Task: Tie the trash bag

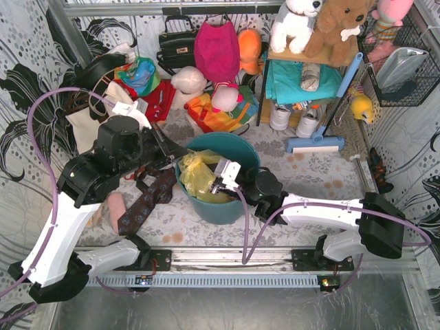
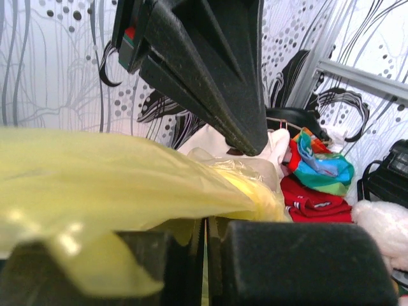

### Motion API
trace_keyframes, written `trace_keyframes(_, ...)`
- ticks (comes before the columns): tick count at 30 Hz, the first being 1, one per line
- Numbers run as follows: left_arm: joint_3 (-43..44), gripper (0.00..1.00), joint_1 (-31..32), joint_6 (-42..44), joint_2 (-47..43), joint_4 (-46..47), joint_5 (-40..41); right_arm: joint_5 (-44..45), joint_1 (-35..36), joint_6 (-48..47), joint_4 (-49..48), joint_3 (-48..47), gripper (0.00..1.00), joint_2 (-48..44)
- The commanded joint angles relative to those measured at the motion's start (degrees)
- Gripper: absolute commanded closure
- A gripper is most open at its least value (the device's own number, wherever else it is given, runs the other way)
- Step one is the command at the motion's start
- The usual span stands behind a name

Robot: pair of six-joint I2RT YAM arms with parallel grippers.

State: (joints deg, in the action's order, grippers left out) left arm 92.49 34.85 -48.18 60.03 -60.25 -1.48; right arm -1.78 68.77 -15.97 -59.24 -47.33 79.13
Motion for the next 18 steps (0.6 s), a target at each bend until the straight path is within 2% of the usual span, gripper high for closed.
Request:
trace_keyframes(1,-0.6,0.91,0.2,-0.6,-1.0,0.9,2.8,-0.8,0.2,1.4,-8.6,0.7,1.00,0.5)
trace_keyframes(3,-1.6,0.89,0.2,-0.9,-1.1,0.7,2.9,-1.1,0.2,1.9,-10.9,0.5,1.00,1.3)
trace_keyframes(10,-2.5,0.71,0.2,-1.4,-1.4,0.2,4.6,-1.4,0.2,3.3,-16.5,0.6,1.00,3.2)
trace_keyframes(13,-2.7,0.69,0.2,-1.4,-1.6,-0.6,5.9,-1.9,0.2,4.0,-18.9,1.1,1.00,3.8)
trace_keyframes(18,-5.0,0.71,0.2,-2.4,-2.1,-0.7,5.6,-2.3,0.2,4.8,-22.7,1.7,1.00,4.8)
